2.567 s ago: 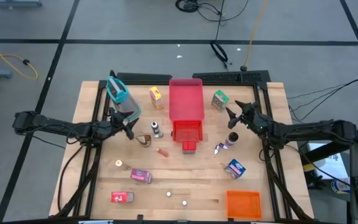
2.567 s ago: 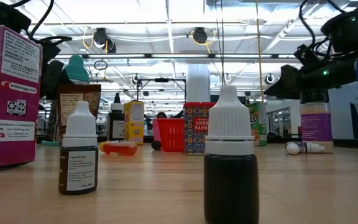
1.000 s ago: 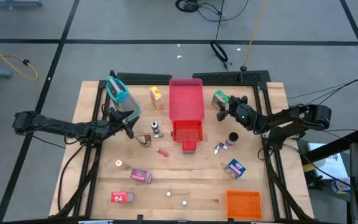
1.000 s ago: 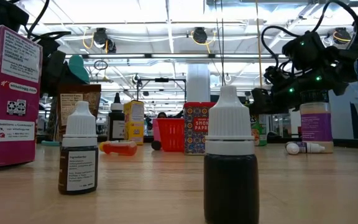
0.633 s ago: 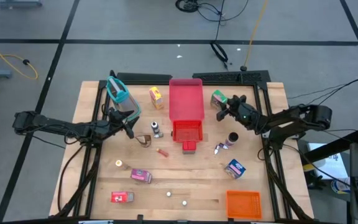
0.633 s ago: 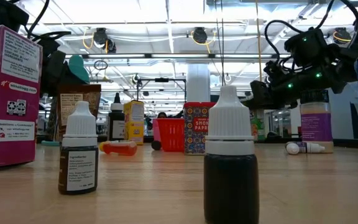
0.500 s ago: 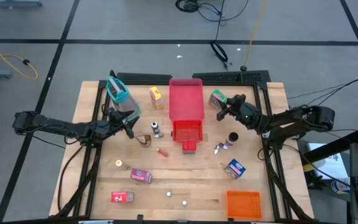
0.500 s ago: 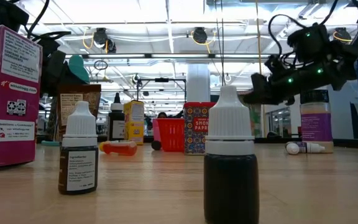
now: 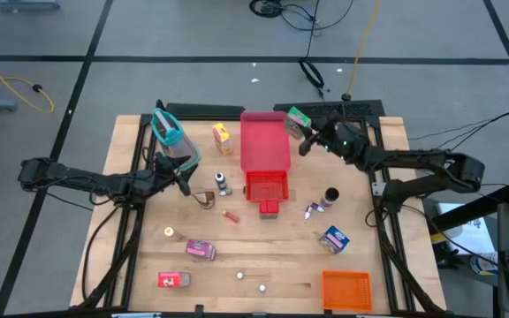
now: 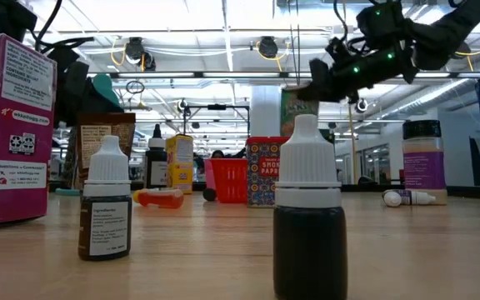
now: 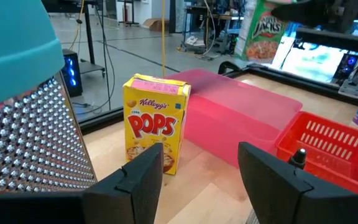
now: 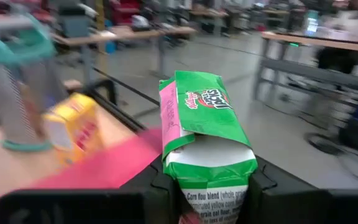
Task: Pick & Place Kitchen Items
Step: Put the green cereal box into the pink bin
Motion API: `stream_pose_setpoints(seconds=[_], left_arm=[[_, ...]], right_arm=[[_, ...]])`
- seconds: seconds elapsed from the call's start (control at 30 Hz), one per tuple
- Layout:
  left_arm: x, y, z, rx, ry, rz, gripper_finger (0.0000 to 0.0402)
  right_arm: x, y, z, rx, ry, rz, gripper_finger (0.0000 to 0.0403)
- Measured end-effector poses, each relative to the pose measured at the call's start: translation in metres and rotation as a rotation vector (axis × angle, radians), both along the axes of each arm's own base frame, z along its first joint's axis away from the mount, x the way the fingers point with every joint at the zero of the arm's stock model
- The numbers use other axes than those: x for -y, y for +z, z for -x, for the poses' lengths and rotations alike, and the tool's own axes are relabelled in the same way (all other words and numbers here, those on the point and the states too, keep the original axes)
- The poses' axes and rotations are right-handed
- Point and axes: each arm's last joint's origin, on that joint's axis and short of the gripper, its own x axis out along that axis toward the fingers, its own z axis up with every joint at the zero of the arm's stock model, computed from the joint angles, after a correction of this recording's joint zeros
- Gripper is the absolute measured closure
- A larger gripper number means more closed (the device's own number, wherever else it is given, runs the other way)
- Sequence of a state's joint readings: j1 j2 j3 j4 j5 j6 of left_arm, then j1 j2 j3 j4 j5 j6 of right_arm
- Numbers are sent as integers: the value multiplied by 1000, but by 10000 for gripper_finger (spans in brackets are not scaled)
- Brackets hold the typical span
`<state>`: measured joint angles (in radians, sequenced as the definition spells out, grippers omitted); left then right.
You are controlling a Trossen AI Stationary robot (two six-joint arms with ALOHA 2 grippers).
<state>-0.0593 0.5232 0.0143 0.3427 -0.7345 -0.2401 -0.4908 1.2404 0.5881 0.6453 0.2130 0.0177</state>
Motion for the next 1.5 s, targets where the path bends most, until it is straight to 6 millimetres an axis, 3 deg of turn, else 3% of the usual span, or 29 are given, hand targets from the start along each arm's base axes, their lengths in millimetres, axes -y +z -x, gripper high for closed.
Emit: stream_pose_setpoints(seconds=[0.1, 0.23, 0.53, 0.87, 1.03, 1.5], left_arm=[[0, 0, 0, 4, 0, 0, 192], [0, 1, 0, 7, 0, 0, 192], [0, 1, 0, 9, 1, 0, 192], [0, 3, 0, 28, 3, 1, 192], [0, 2, 0, 26, 2, 0, 192], [0, 2, 0, 20, 2, -6, 192]], right_arm=[[12, 12, 2, 30, 32, 20, 319], [27, 13, 6, 17, 60, 27, 319], [51, -9, -4, 58, 140, 17, 319], [85, -28, -45, -5, 192, -14, 319], [95, -35, -58, -33, 330, 16, 319], [122, -56, -55, -95, 329, -6, 319]])
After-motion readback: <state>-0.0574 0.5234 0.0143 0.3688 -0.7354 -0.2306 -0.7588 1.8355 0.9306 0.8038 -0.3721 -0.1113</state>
